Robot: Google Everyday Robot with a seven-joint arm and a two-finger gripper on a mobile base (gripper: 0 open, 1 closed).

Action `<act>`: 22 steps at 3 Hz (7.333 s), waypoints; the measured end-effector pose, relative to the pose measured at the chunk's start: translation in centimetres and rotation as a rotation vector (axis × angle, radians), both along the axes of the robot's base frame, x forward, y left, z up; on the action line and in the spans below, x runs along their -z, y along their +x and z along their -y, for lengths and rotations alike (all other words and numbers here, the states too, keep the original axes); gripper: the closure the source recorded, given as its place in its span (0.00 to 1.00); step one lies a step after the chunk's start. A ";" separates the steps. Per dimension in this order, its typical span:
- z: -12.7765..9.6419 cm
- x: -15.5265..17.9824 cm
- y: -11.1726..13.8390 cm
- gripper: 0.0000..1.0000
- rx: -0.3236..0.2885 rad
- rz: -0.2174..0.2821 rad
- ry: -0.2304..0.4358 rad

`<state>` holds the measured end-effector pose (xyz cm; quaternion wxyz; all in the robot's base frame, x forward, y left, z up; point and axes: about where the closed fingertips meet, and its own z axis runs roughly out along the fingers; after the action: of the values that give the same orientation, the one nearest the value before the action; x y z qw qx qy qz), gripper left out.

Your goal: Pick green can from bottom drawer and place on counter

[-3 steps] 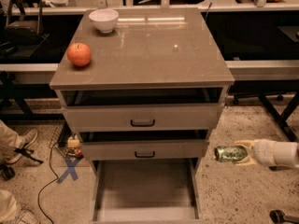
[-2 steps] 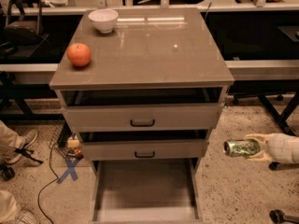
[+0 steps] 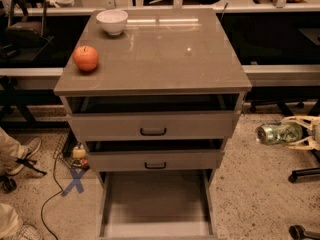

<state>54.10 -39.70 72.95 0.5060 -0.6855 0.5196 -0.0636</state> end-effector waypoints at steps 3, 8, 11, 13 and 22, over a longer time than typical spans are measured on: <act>-0.4 -7.5 4.3 1.00 -0.049 0.046 -0.006; -7.4 -22.5 11.6 1.00 -0.044 0.038 0.074; -16.2 -21.1 14.6 1.00 -0.073 -0.199 0.087; -20.4 -18.3 17.2 1.00 -0.088 -0.299 0.081; -13.9 -16.5 20.6 0.00 0.078 -0.331 0.164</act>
Offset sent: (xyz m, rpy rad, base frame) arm 0.0467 -0.0024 0.0758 -0.0209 -0.0766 0.0446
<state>74.71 -25.83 89.48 0.4647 -0.6226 0.6253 0.0732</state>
